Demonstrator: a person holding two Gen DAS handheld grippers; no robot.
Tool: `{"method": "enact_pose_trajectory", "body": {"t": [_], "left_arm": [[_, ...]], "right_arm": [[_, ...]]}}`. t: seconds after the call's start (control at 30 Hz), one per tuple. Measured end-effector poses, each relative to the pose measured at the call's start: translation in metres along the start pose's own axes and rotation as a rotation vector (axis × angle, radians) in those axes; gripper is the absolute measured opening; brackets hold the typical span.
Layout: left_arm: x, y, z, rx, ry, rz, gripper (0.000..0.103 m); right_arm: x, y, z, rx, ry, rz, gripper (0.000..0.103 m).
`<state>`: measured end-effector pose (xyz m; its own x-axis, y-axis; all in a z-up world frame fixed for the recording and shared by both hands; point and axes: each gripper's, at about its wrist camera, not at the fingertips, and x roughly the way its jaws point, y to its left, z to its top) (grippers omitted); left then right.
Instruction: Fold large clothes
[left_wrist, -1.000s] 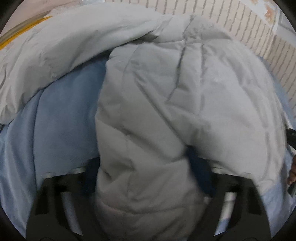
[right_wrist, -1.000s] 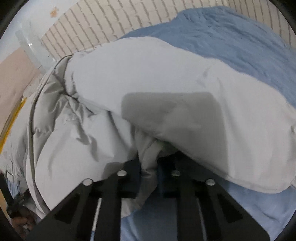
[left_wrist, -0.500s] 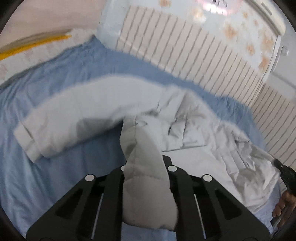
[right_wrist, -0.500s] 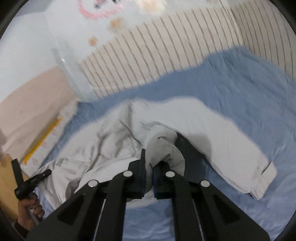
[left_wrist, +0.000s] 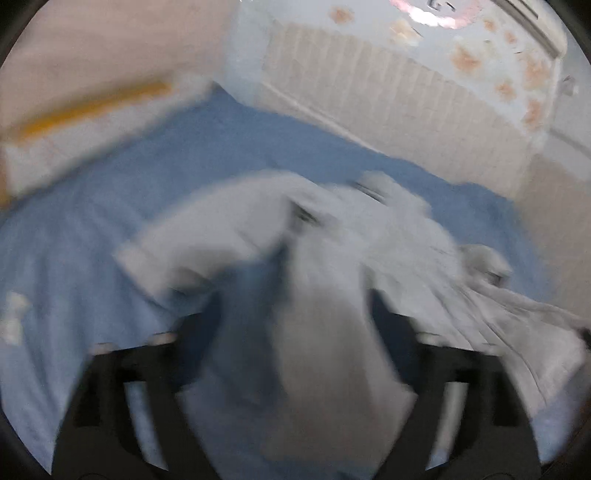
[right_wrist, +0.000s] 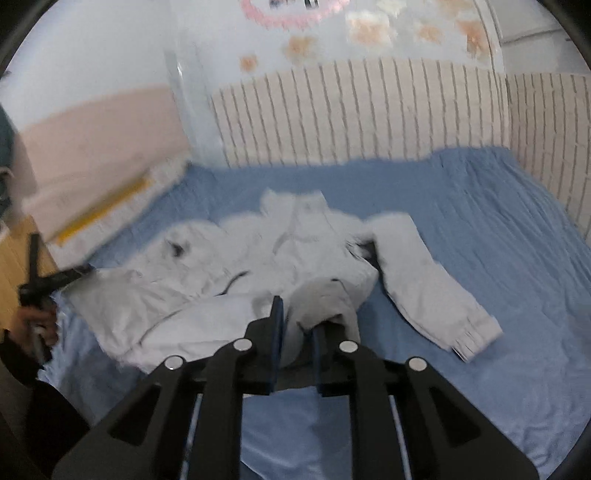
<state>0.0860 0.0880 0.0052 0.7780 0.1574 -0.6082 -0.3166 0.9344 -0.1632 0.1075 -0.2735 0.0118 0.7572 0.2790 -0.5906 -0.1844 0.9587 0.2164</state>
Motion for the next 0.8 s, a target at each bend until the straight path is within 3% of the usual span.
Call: {"method": "enact_pose_trajectory", "body": {"t": [0.07,0.13,0.2,0.27,0.37,0.47,0.53,0.6,0.67,0.73,0.8], "left_arm": [[-0.009,0.003,0.007,0.000,-0.067,0.081,0.098],[-0.006,0.009,0.011,-0.073,-0.087,0.084,0.100],[0.006,0.017,0.007,-0.132,-0.028,0.026,0.100],[0.022,0.010,-0.002,-0.132,0.043,0.016,0.100],[0.034,-0.007,-0.006,-0.072,0.072,0.017,0.100],[0.032,-0.020,-0.013,-0.004,0.074,-0.003,0.100],[0.034,-0.033,-0.017,0.050,0.072,0.002,0.100],[0.035,-0.039,-0.019,0.082,0.076,0.009,0.100],[0.032,-0.039,-0.019,0.085,0.083,0.011,0.100],[0.033,-0.037,-0.020,0.073,0.094,0.005,0.100],[0.039,-0.037,-0.022,0.058,0.106,0.004,0.100]], "right_arm": [[0.011,-0.007,-0.001,0.004,0.064,0.007,0.015],[0.024,-0.009,-0.007,-0.037,0.161,0.006,0.020],[0.033,-0.004,-0.017,-0.183,0.258,-0.041,0.036],[0.034,-0.002,-0.027,-0.266,0.304,-0.028,0.047],[0.030,-0.009,-0.037,-0.252,0.336,0.019,0.053],[0.022,-0.024,-0.037,-0.198,0.330,0.096,0.055],[0.009,-0.032,-0.037,-0.170,0.291,0.177,0.063],[-0.002,-0.039,-0.037,-0.145,0.233,0.204,0.082],[-0.015,-0.056,-0.031,-0.066,0.150,0.215,0.085],[-0.021,-0.073,-0.023,0.033,0.078,0.165,0.088],[-0.012,-0.083,-0.019,0.093,0.053,0.008,0.095]]}}
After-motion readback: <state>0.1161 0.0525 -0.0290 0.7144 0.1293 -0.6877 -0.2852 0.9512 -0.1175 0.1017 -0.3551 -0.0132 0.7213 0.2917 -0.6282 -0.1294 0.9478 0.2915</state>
